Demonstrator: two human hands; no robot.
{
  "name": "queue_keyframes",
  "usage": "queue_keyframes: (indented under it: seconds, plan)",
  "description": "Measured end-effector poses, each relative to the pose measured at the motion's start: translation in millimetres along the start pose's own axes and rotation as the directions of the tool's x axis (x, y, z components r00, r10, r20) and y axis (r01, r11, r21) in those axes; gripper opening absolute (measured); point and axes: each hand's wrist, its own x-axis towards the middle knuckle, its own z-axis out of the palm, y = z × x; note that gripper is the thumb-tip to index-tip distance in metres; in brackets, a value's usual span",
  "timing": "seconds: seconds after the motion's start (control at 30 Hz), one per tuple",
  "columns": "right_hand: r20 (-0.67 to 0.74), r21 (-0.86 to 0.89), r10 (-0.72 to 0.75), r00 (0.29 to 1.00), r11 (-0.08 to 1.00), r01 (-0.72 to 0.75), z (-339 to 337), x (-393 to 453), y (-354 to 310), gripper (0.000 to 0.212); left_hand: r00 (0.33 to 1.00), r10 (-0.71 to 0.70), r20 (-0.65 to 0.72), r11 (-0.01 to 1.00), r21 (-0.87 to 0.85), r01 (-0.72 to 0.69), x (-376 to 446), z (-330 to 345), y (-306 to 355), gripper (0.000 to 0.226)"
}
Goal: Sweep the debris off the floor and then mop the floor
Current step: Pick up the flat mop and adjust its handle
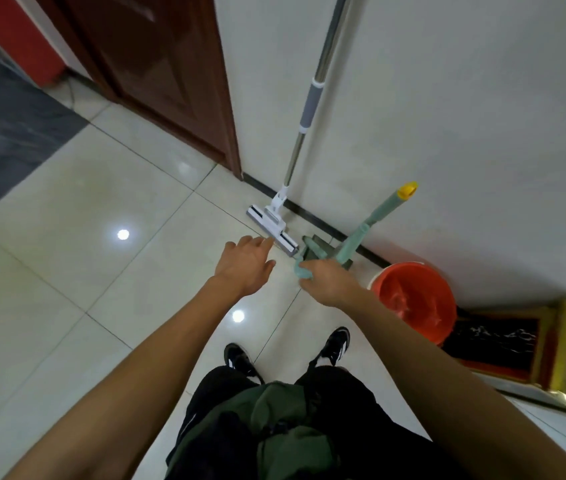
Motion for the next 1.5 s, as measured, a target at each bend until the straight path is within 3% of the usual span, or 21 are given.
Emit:
queue_keyframes:
  seconds: [0.23,0.37,0.73,0.87,1.0,1.23,1.37,1.5]
  plan:
    - [-0.124,-0.169,-0.041,0.991,0.985,0.020,-17,36,-63,0.032,0.996,-0.084,-0.039,0.995,0.049,0.086,-21,-22,-78,0.055]
    - [-0.172,-0.287,-0.047,0.984,0.958,-0.004,-41,60,-77,0.042,0.993,-0.110,-0.046,0.991,0.068,0.113,-11,-34,-102,0.053]
    - [-0.167,-0.556,-0.145,0.975,0.831,0.028,-109,151,-67,0.035,0.996,-0.078,0.046,0.991,0.111,0.073,99,-71,-108,0.053]
    - [-0.227,-0.582,-0.172,0.959,0.813,0.008,-139,182,-54,0.033,0.996,-0.077,0.050,0.997,0.030,0.076,144,-83,-100,0.053]
    - [-0.273,-0.462,-0.048,0.961,0.883,-0.087,-173,200,-45,0.041,0.998,-0.063,0.028,0.996,-0.056,0.064,183,-92,-96,0.053]
    - [-0.372,0.023,0.206,0.905,0.977,-0.213,-219,224,-21,0.052,1.000,-0.006,0.010,0.949,-0.315,0.008,267,-115,-94,0.054]
    - [-0.458,0.469,0.370,0.808,0.873,-0.134,-243,238,-20,0.062,0.997,0.067,0.026,0.908,-0.415,-0.050,316,-132,-86,0.055]
    - [-0.534,0.575,0.430,0.728,0.816,-0.061,-268,251,-33,0.062,0.988,0.136,0.073,0.881,-0.465,-0.087,354,-146,-74,0.059]
